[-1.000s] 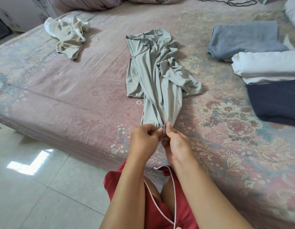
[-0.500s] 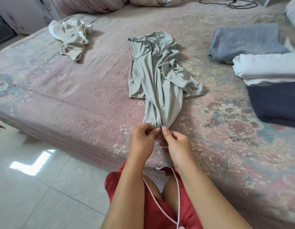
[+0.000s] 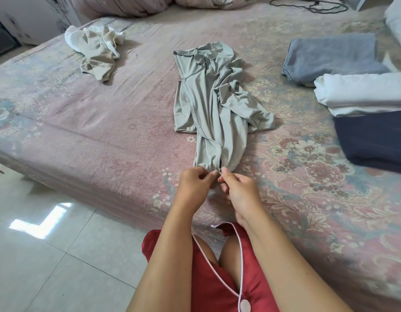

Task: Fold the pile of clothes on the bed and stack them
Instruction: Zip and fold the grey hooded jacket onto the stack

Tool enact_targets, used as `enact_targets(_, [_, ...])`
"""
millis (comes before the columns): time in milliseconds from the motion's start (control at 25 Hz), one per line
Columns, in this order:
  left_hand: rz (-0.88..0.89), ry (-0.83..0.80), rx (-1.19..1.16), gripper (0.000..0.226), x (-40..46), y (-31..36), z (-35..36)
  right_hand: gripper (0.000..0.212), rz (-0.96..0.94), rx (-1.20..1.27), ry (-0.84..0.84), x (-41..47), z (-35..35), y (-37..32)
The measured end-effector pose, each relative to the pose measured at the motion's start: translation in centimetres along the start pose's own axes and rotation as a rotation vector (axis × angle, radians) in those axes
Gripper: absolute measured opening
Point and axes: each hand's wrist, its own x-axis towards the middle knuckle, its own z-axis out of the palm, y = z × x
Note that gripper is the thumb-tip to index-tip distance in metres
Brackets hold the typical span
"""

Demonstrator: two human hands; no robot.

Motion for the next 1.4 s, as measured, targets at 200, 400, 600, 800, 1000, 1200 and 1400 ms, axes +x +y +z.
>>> enact_targets(200, [0.000, -0.072, -0.074, 0.013, -0.1, 0.0, -0.1, 0.031, 0.070, 0.135, -0.053, -0.3, 0.1, -0.4])
enact_targets(400, [0.003, -0.003, -0.079, 0.014, 0.1, -0.1, 0.0, 0.030, 0.222, 0.324, -0.107, -0.2, -0.1, -0.8])
enact_targets(600, [0.062, 0.052, 0.211, 0.024, 0.4, -0.2, 0.7, 0.032, 0.348, 0.388, -0.162, 0.6, -0.3, -1.1])
enact_targets(800, [0.101, 0.135, 0.363, 0.031, 0.5, -0.7, 1.3, 0.035, 0.411, 0.254, -0.220, 1.8, 0.2, -2.4])
enact_targets(1000, [0.108, 0.213, 0.500, 0.017, -0.5, -0.6, 1.8, 0.039, 0.539, 0.201, -0.253, 2.7, 0.2, -4.2])
enact_targets(1200, [0.046, 0.163, 0.269, 0.027, -0.7, -0.9, 3.1, 0.040, 0.448, 0.100, -0.224, 5.2, -1.7, -10.8])
enact_targets(1400, [-0.081, 0.140, 0.001, 0.032, -0.9, -0.5, 3.0, 0.036, 0.392, -0.084, -0.275, 5.0, -1.5, -10.1])
